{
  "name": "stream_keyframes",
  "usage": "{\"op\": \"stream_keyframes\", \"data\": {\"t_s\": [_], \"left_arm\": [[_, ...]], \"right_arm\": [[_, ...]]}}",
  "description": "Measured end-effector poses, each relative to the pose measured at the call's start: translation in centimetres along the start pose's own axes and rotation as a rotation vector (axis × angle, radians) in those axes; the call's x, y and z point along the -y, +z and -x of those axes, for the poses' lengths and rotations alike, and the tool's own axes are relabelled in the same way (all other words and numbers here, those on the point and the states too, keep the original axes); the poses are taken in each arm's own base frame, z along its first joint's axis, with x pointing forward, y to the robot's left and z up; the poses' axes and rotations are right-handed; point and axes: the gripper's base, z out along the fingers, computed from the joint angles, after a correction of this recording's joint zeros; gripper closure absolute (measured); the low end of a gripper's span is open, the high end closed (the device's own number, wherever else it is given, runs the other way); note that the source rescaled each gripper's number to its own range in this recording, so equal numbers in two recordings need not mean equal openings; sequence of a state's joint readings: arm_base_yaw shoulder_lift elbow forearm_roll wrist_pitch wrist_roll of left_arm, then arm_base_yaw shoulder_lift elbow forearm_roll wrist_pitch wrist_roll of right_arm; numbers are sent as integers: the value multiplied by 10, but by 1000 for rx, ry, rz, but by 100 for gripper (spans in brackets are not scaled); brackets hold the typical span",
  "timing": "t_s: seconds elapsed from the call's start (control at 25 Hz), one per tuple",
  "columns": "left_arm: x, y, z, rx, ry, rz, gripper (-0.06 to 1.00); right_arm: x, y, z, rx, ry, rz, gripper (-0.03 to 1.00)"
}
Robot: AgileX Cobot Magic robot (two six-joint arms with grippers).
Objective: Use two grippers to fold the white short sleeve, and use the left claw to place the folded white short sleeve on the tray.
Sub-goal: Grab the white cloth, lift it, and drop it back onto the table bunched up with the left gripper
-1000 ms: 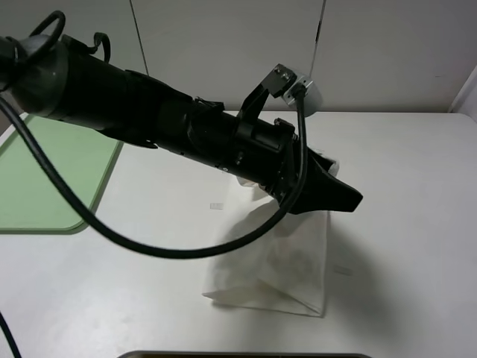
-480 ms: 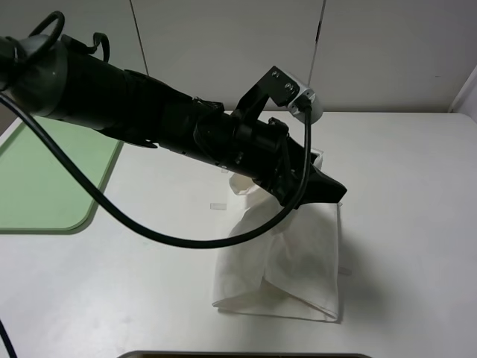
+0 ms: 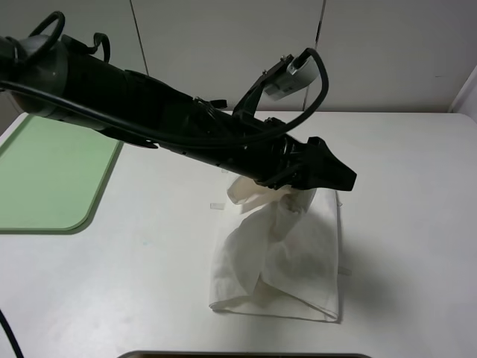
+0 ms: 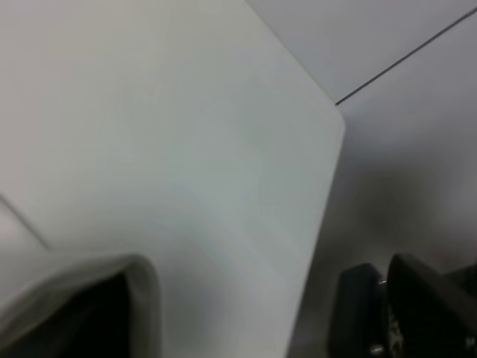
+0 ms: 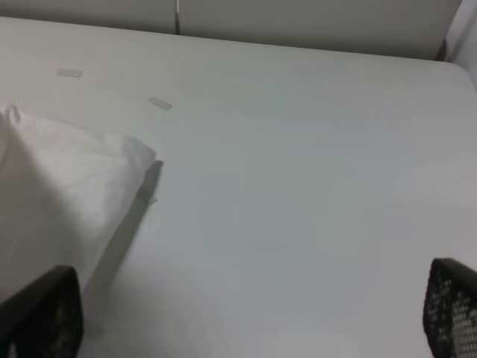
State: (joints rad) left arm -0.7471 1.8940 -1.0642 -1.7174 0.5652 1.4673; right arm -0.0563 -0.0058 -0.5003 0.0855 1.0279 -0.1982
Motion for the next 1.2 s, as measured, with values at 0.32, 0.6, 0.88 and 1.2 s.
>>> {"op": "stream_keyframes", "data": {"t_s": [0.32,0.6,0.88,1.2], "left_arm": [[4,0,0,-9,-261,-39,27],[6,0,-1,-20,-381,-67,27],[-6,-4,-10,-121,-274,50,27],[-21,-16,-12,-188,-162,256,27]], "right_arm": [[0,0,0,0,0,0,-3],[0,0,0,1,0,0,-3],[0,0,0,1,0,0,-3],[0,0,0,1,0,0,-3]]}}
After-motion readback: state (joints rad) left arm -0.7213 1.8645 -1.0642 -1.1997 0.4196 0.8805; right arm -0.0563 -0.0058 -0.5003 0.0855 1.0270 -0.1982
